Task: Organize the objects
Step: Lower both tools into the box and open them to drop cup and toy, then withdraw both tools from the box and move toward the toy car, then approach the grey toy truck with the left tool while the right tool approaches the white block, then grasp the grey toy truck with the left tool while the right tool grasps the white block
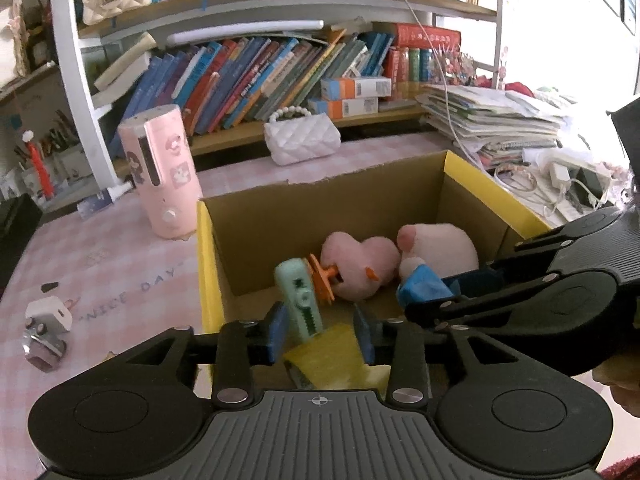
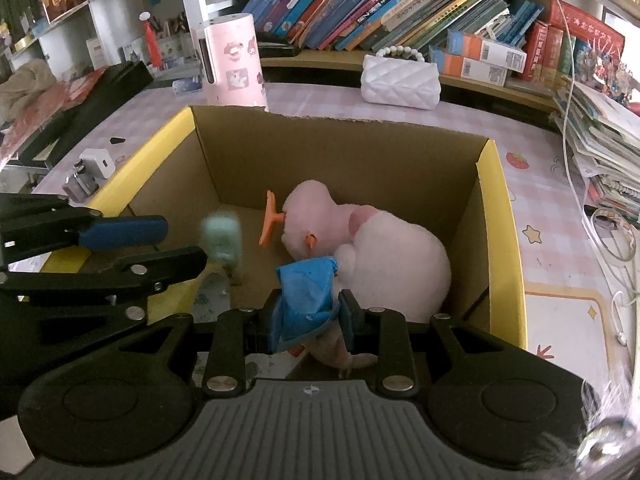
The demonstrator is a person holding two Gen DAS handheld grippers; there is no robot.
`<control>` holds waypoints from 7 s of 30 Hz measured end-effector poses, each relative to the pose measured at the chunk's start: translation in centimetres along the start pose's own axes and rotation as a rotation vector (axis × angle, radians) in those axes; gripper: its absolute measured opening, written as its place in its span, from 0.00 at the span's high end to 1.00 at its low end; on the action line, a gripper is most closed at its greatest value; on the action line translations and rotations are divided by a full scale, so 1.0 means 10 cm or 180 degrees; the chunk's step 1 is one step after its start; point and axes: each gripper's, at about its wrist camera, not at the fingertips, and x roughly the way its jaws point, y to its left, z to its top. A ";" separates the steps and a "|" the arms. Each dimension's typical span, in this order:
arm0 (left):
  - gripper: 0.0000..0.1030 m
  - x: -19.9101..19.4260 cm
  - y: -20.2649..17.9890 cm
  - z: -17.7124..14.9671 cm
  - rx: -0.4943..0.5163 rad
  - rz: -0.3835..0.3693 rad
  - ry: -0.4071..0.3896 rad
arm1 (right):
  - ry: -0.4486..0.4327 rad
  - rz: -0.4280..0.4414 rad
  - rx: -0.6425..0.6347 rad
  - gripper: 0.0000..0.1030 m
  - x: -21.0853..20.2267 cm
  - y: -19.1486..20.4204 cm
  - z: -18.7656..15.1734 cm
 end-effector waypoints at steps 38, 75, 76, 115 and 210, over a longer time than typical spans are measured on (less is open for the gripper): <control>0.25 -0.94 0.29 -0.44 -0.0208 -0.0015 -0.0504 | -0.0899 -0.0824 0.0772 0.42 -0.93 0.28 -0.52; 0.20 -1.68 1.02 -1.65 -0.0198 0.0045 0.0133 | -0.0176 -0.0722 0.0871 0.31 -0.93 1.94 -1.49; 0.20 -1.70 1.04 -1.67 -0.0205 0.0058 0.0141 | -0.0170 -0.0704 0.0856 0.30 -0.93 1.97 -1.49; 0.09 -1.85 1.98 -1.76 -0.0607 0.0729 0.0073 | -0.0224 -0.0078 0.0127 0.23 -0.35 2.90 -0.84; 0.40 -0.80 3.13 -1.09 -0.1533 0.1184 0.0063 | -0.0296 0.0397 -0.0495 0.49 1.95 3.13 1.26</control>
